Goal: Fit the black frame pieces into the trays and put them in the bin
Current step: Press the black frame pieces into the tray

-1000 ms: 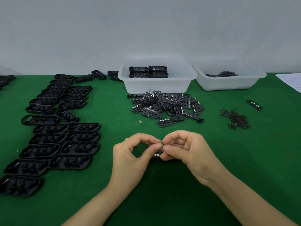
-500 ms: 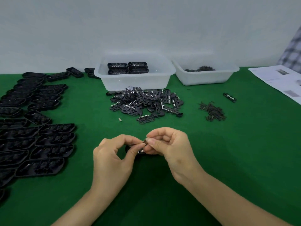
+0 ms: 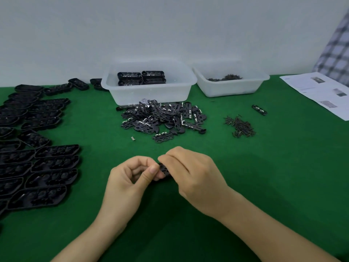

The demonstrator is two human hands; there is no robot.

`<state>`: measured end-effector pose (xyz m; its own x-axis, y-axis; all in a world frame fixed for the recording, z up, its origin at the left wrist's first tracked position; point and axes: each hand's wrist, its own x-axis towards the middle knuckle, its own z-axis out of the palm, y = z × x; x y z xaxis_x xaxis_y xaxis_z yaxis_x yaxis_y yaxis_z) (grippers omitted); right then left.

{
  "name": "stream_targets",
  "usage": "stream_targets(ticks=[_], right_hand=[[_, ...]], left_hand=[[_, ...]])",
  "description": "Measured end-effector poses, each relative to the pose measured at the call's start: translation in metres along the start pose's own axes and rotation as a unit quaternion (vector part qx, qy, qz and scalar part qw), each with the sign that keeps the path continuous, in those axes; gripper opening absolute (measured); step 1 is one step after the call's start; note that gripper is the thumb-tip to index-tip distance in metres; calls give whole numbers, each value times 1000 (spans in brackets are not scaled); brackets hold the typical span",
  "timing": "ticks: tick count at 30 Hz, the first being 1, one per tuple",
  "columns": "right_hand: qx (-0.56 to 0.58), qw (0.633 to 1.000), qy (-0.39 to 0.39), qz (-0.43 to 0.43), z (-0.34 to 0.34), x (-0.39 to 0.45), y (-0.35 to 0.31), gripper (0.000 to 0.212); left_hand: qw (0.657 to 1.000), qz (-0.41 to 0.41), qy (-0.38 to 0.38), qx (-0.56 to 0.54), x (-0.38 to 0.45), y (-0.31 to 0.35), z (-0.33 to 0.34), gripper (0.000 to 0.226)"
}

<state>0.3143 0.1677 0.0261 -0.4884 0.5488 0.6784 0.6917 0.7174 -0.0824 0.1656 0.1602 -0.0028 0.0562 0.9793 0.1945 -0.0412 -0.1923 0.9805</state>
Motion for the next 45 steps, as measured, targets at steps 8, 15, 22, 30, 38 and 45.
stream_targets(ticks=[8, 15, 22, 30, 38, 45], right_hand=[[54, 993, -95, 36, -6, 0, -3, 17], [-73, 977, -59, 189, -14, 4, 80, 14], [-179, 914, -110, 347, -10, -31, 160, 14], [71, 979, -109, 154, -12, -10, 72, 40], [106, 952, -220, 183, 21, -23, 42, 43], [118, 955, -206, 180, 24, -25, 43, 37]], left_hand=[[943, 189, 20, 275, -1, 4, -8, 15], [957, 169, 49, 230, -1, 1, -12, 11], [954, 144, 65, 254, 2, 4, -8, 5], [945, 120, 41, 303, 8, -2, -4, 24], [909, 145, 9, 391, 20, -7, 0, 11], [894, 130, -3, 429, 21, -9, 1, 11]])
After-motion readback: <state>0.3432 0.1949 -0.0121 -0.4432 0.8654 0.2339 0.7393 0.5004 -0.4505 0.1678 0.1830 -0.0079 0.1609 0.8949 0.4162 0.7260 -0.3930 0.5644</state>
